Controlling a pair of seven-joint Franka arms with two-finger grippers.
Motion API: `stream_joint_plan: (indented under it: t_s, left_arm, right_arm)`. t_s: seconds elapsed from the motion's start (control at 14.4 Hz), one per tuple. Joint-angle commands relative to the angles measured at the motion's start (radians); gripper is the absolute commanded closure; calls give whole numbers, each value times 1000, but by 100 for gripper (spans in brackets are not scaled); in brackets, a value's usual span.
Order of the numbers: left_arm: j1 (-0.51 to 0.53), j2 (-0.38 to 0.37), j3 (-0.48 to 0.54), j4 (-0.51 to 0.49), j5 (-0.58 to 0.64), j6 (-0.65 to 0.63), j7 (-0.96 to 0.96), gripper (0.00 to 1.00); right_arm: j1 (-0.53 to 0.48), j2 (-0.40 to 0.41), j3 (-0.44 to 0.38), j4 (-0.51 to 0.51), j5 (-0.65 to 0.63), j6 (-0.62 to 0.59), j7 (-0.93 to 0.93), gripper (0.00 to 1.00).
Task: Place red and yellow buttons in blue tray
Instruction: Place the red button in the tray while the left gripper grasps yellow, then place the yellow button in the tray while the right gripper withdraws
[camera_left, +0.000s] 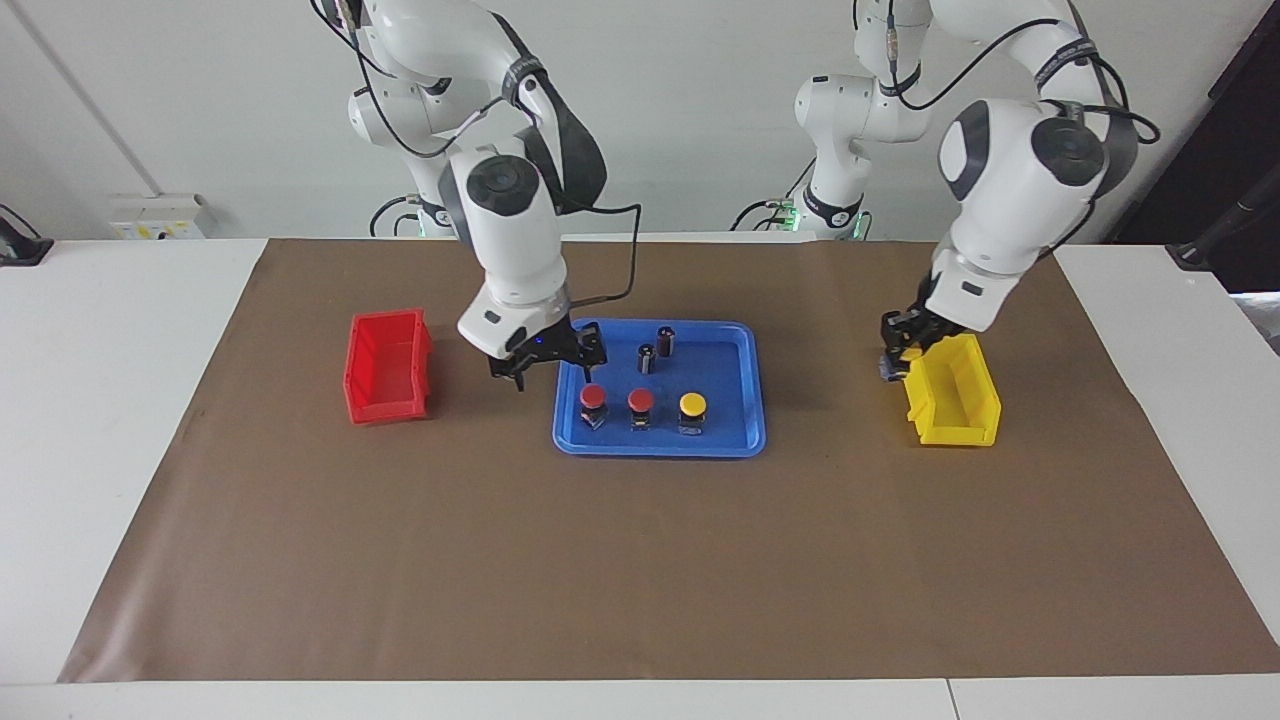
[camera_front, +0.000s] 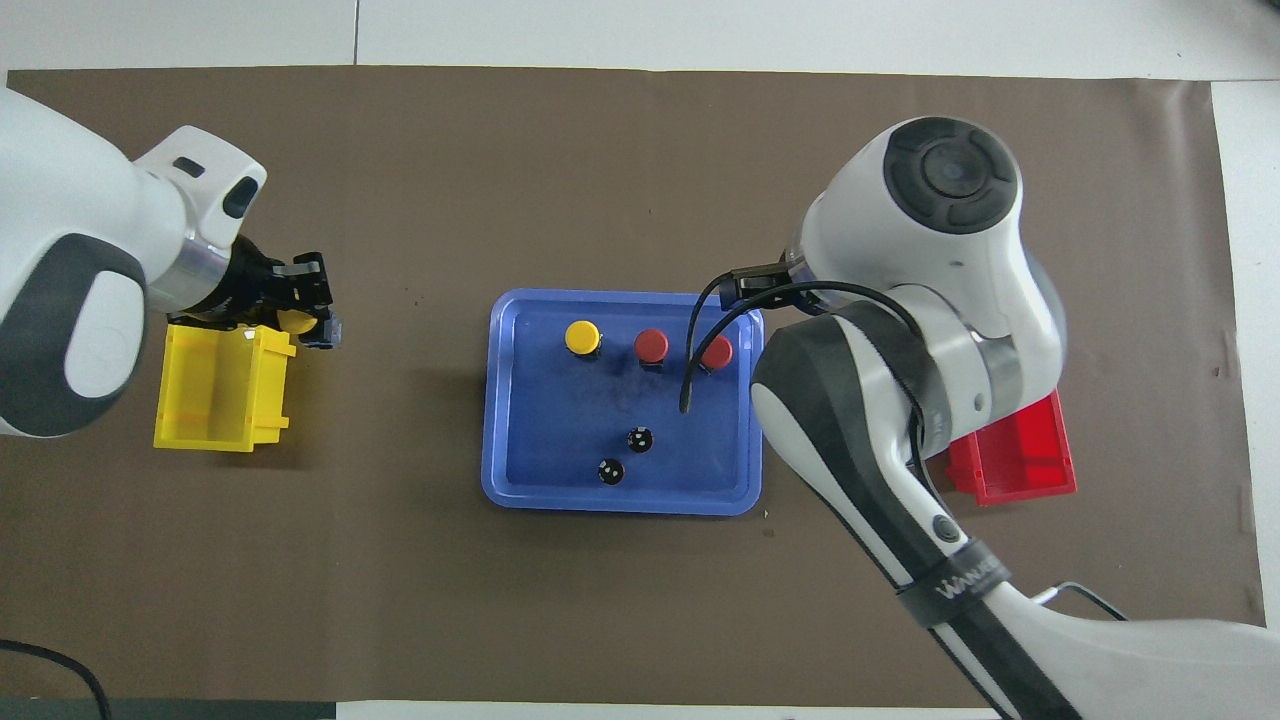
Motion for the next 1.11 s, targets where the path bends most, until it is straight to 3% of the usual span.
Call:
stream_joint_plan:
  t_s: [0.0,0.21,0.56,0.77,1.04]
  left_arm:
    - [-139,40,12,-1,-22,85,-185,98]
    - [-224,106,12,-2,-25,180,-267,98]
    - [-249,166,12,-13,-25,257,-282,98]
    - [-267,207,12,-30,-25,318,-290,98]
    - [-266,242,12,-48,-25,343,-282,98]
  right_arm:
    - [-89,-6,10,102,-9,-149,-15,0]
    - [-188,-58,10,132,-21,-238,-16,0]
    - [-353,-182,10,132,-33,-405,-122,0]
    - [-438,-207,8,130,-35,-432,-280,0]
    - [-440,-239,-71,72,-82,-406,-424,0]
